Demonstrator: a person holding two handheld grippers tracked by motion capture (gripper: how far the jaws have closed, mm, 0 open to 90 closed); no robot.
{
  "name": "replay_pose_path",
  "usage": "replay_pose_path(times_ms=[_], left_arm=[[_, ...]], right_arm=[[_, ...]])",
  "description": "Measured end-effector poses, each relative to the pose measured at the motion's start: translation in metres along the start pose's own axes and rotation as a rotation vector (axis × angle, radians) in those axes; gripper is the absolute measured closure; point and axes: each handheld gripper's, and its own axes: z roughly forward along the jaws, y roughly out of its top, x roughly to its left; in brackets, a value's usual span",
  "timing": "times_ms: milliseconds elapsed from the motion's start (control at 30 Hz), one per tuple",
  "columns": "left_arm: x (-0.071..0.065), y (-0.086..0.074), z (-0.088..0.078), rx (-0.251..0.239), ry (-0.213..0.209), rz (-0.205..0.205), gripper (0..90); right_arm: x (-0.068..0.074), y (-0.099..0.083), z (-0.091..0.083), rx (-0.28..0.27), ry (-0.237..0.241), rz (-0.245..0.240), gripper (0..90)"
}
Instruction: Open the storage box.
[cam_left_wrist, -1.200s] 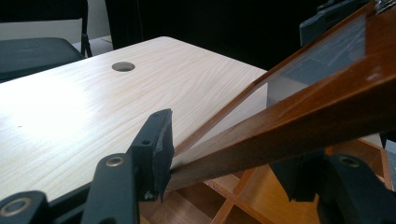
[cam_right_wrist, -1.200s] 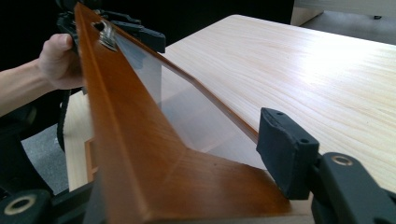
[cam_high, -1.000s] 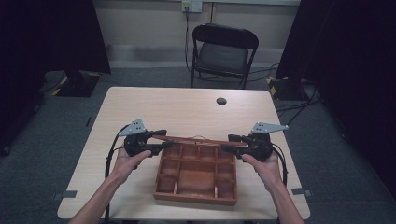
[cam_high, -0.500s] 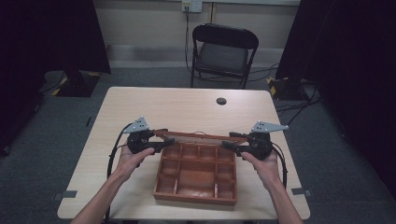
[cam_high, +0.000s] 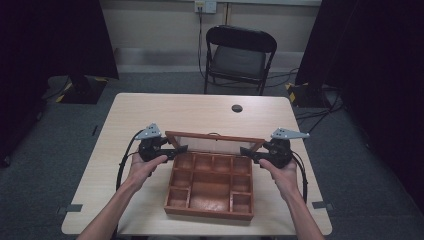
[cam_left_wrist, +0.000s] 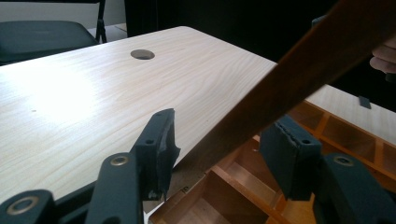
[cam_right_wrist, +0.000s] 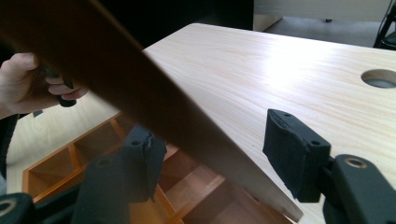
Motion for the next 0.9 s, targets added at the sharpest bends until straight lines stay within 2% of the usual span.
replay_pose_path(times_ms=[67,233,367,667,900], left_arm=[[0.002,-0.001,0.001,0.006,0.009,0.005,47.1],[0.004,-0.001,0.004,-0.017,0.02,-0.013,48.2],[0.007,-0.002,0.005,-0.006,0.019,-0.016,48.7],[0.012,-0.006,0.009,0.01,0.027,-0.031,49.1],[0.015,-0.009,0.014,0.018,0.031,-0.024,49.0]], right_arm=[[-0.003,-0.001,0.001,-0.001,-0.007,0.01,40.0],[-0.01,-0.003,0.005,-0.008,-0.008,0.023,42.4],[-0.012,-0.004,0.011,-0.011,-0.008,0.029,45.2],[-0.016,-0.006,0.019,-0.02,-0.012,0.039,45.5],[-0.018,-0.007,0.024,-0.018,-0.024,0.043,44.6]])
